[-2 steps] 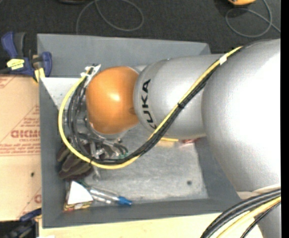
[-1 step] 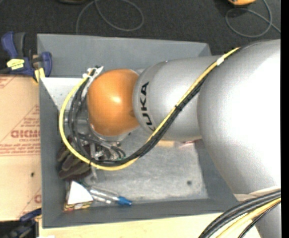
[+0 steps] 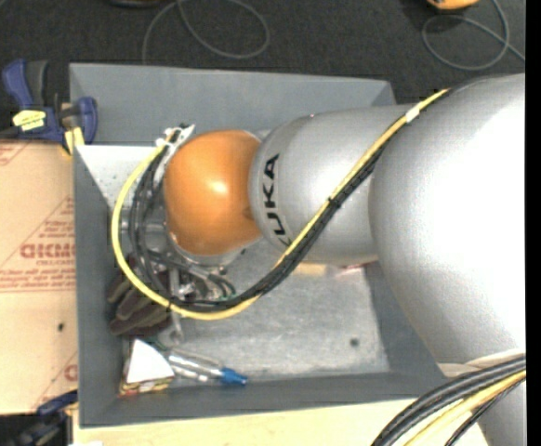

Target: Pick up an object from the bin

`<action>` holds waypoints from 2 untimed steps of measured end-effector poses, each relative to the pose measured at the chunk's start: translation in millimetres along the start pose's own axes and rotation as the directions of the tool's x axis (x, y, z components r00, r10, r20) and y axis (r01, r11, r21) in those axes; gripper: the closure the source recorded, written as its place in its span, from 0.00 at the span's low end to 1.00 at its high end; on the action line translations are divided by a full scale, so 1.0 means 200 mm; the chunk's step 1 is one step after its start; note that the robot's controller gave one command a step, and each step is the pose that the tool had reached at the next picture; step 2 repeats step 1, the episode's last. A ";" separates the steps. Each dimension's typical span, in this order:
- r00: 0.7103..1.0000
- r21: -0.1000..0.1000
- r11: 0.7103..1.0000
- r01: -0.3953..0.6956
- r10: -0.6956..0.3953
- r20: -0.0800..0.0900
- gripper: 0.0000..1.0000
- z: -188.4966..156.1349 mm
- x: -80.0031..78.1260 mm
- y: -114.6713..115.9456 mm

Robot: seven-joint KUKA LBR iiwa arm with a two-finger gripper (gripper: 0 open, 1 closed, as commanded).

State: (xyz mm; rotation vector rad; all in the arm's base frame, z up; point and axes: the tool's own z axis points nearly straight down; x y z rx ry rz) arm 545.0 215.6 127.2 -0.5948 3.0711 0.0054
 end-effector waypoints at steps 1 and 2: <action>0.973 0.003 0.973 0.229 -0.229 0.008 0.00 0.12 0.09 0.02; 0.973 0.003 0.973 0.229 -0.229 0.008 0.00 0.12 0.09 0.02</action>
Offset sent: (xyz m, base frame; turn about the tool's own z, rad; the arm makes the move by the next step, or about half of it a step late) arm -0.0179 0.0122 -0.0008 0.1894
